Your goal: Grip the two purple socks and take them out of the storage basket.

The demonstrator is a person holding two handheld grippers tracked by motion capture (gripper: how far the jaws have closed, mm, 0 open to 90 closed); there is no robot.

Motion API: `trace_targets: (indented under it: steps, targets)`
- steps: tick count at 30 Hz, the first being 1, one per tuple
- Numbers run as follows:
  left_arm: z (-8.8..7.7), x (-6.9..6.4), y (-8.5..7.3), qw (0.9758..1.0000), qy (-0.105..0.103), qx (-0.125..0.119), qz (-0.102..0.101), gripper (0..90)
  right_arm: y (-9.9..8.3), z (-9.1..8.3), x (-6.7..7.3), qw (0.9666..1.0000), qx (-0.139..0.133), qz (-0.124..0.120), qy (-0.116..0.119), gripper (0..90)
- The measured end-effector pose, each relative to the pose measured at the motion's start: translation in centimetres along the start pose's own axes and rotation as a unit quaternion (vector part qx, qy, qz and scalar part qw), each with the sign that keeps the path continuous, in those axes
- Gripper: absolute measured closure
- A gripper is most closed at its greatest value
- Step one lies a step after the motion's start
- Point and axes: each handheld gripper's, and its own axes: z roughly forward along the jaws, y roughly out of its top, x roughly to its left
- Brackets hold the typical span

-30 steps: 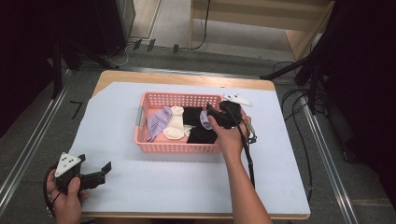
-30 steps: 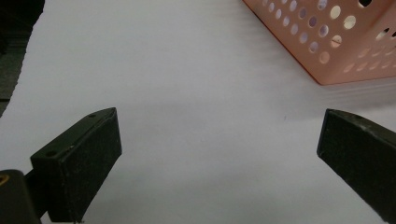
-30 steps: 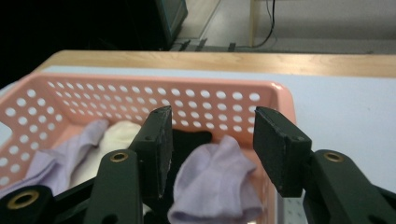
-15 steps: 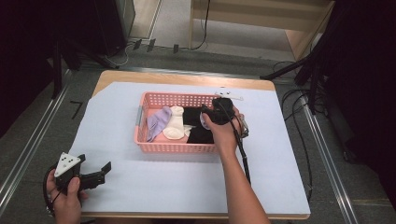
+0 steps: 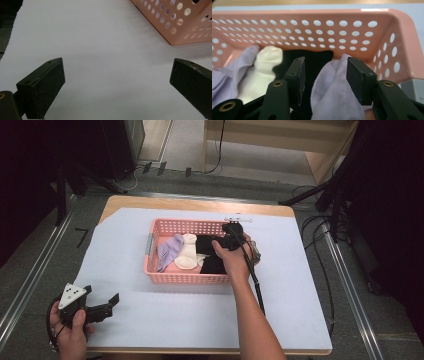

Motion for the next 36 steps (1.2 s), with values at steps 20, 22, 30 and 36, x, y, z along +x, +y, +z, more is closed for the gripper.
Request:
trace_targets:
  steps: [20, 22, 30, 36]
  targets:
    - [0.0, 0.0, 0.0, 1.0000, -0.001, 0.001, 0.001, 0.5, 0.2, 1.6, 0.6, 0.9971, 0.071, -0.005, -0.028, 53.9]
    - [0.0, 0.0, 0.0, 1.0000, -0.001, 0.001, 0.001, 0.5, 0.2, 1.9, 0.7, 0.9956, 0.080, -0.021, -0.044, 55.4]
    - [0.0, 0.0, 0.0, 1.0000, -0.002, 0.000, 0.001, 0.5, 0.2, 2.3, 0.7, 0.9928, 0.099, -0.023, -0.063, 78.7]
    - [0.0, 0.0, 0.0, 1.0000, -0.003, 0.000, 0.001, 0.5, 0.3, 1.1, 0.3, 0.9970, 0.065, -0.010, -0.041, 87.6]
